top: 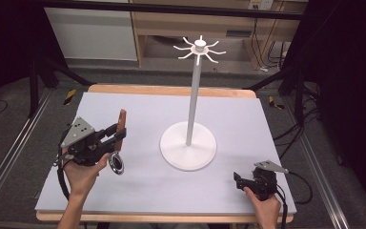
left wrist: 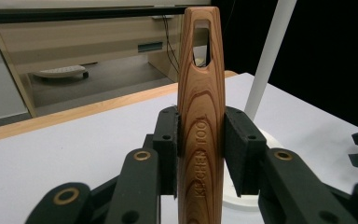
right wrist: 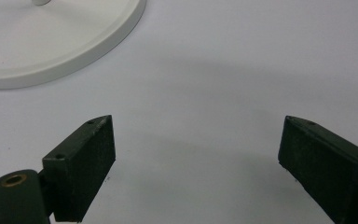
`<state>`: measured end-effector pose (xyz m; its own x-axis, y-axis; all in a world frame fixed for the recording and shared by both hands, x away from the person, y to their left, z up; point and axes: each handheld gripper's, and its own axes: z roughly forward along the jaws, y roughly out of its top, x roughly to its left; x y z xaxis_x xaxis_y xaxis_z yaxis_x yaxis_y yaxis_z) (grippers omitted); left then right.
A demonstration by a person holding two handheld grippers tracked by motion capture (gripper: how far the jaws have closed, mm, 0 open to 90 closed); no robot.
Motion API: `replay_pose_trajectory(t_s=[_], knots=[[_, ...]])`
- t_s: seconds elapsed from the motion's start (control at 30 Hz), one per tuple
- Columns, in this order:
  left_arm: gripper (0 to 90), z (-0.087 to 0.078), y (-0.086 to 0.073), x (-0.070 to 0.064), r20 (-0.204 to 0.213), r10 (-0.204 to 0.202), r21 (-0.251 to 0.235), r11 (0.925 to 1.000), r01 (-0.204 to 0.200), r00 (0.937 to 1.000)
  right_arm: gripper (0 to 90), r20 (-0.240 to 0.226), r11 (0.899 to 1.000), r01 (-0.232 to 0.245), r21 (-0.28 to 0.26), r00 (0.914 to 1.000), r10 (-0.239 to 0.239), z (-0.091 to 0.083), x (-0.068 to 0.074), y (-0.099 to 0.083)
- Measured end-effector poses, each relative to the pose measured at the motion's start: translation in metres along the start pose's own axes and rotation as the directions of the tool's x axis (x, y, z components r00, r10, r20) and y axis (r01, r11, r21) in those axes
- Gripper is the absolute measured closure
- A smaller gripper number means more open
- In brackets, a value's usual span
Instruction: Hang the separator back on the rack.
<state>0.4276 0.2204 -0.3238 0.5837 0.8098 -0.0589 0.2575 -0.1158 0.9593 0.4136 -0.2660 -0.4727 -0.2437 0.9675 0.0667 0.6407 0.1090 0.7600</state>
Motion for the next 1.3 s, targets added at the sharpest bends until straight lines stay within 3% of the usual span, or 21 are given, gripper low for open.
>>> replay_pose_trajectory(t_s=[0.5, 1.3], knots=[[67.5, 0.0, 0.033, -0.015, 0.028, 0.029, -0.064, 0.9976, -0.027, 0.9992, 11.4, -0.002, 1.0, -0.013, 0.003, 0.9999, 0.013, 0.001, 0.001, 0.0], [67.6, 0.016, 0.071, -0.032, 0.071, 0.055, -0.106, 0.9933, -0.048, 0.996, 11.4, -0.001, 1.0, -0.004, 0.006, 1.0, 0.004, 0.001, 0.002, 0.0]])
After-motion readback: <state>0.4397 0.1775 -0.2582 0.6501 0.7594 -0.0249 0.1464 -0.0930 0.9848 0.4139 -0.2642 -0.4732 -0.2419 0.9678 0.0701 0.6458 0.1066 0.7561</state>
